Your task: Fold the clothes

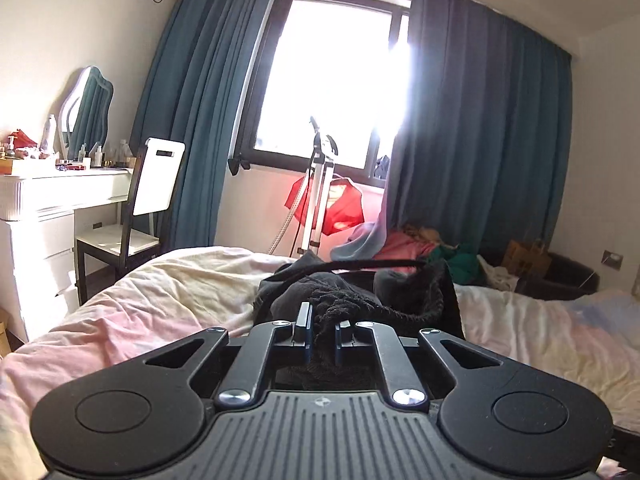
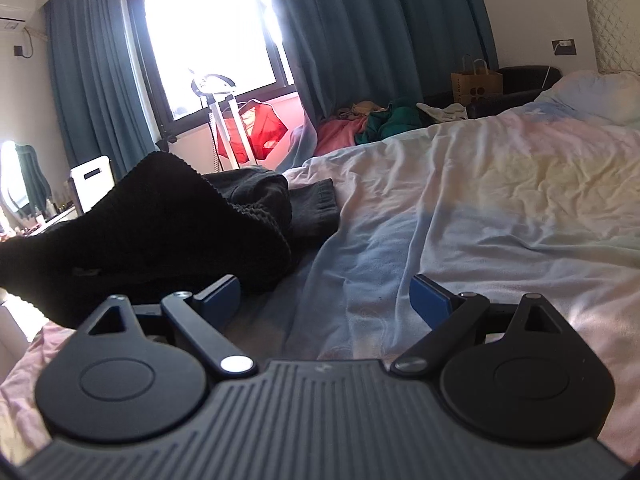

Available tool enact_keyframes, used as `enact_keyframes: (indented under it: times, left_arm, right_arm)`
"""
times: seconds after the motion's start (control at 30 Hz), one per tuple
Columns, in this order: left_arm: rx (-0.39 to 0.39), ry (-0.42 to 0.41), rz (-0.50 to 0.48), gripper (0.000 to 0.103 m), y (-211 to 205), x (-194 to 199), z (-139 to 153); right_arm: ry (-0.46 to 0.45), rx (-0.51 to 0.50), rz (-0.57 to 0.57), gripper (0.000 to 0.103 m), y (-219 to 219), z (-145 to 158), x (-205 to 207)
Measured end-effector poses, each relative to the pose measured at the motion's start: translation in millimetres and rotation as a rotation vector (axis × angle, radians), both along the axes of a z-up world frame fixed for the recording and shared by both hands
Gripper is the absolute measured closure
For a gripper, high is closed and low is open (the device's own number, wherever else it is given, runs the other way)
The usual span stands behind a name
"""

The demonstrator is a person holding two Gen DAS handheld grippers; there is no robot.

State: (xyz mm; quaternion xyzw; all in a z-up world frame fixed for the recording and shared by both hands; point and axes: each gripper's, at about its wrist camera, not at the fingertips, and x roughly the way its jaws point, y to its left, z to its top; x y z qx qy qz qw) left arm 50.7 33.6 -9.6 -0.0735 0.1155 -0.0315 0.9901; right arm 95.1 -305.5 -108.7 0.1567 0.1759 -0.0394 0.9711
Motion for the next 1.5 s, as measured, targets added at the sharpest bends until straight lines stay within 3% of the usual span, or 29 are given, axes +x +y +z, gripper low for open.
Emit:
enact_keyframes:
  times: [0.13, 0.23, 0.33, 0.47, 0.57, 0.73, 0.8, 0.87, 0.93, 1.13, 1.23, 1.27, 1.37, 1.5]
  left_arm:
    - [0.041, 0.046, 0.003, 0.093, 43, -29, 17]
    - [0.032, 0.169, 0.048, 0.094, 81, -25, 5]
    - [-0.04, 0.281, 0.093, 0.093, 111, -14, -13]
    - [-0.02, 0.296, 0.137, 0.093, 113, -10, -19]
    - [0.007, 0.294, 0.155, 0.092, 109, -7, -22]
    - [-0.076, 0.348, 0.17, 0.091, 116, 11, -38]
    - [-0.136, 0.364, 0.177, 0.091, 123, 15, -44]
    - [-0.188, 0.376, 0.173, 0.088, 128, 19, -47]
    - [-0.226, 0.378, 0.166, 0.088, 130, 22, -50]
    - [-0.302, 0.357, 0.137, 0.088, 129, 24, -53]
    - [-0.27, 0.381, 0.157, 0.088, 123, 23, -56]
    - [-0.257, 0.389, 0.165, 0.088, 121, 23, -58]
    - [-0.094, 0.422, 0.196, 0.088, 104, 25, -65]
    - [0.003, 0.469, 0.204, 0.088, 89, 29, -78]
  right_arm:
    - [0.011, 0.001, 0.084, 0.01, 11, 1, -8]
    - [0.061, -0.041, 0.173, 0.01, 31, -5, -7]
    - [0.112, -0.085, 0.261, 0.024, 51, -11, -7]
    - [0.146, -0.184, 0.329, 0.025, 78, -23, 2]
    - [0.171, -0.275, 0.289, 0.029, 87, -33, 18]
    - [0.188, -0.394, 0.192, 0.032, 91, -45, 55]
    - [0.189, -0.346, 0.199, 0.04, 84, -47, 66]
    - [0.197, -0.306, 0.222, 0.078, 81, -48, 69]
    - [0.192, -0.306, 0.224, 0.078, 80, -45, 64]
    - [0.049, -0.227, 0.166, 0.088, 60, 4, 25]
    - [0.063, -0.261, 0.186, 0.088, 57, 10, 12]
    - [0.112, -0.268, 0.206, 0.088, 56, 5, 13]
    - [0.249, -0.232, 0.249, 0.088, 52, -10, 17]
    - [0.297, -0.222, 0.254, 0.088, 55, -22, 22]
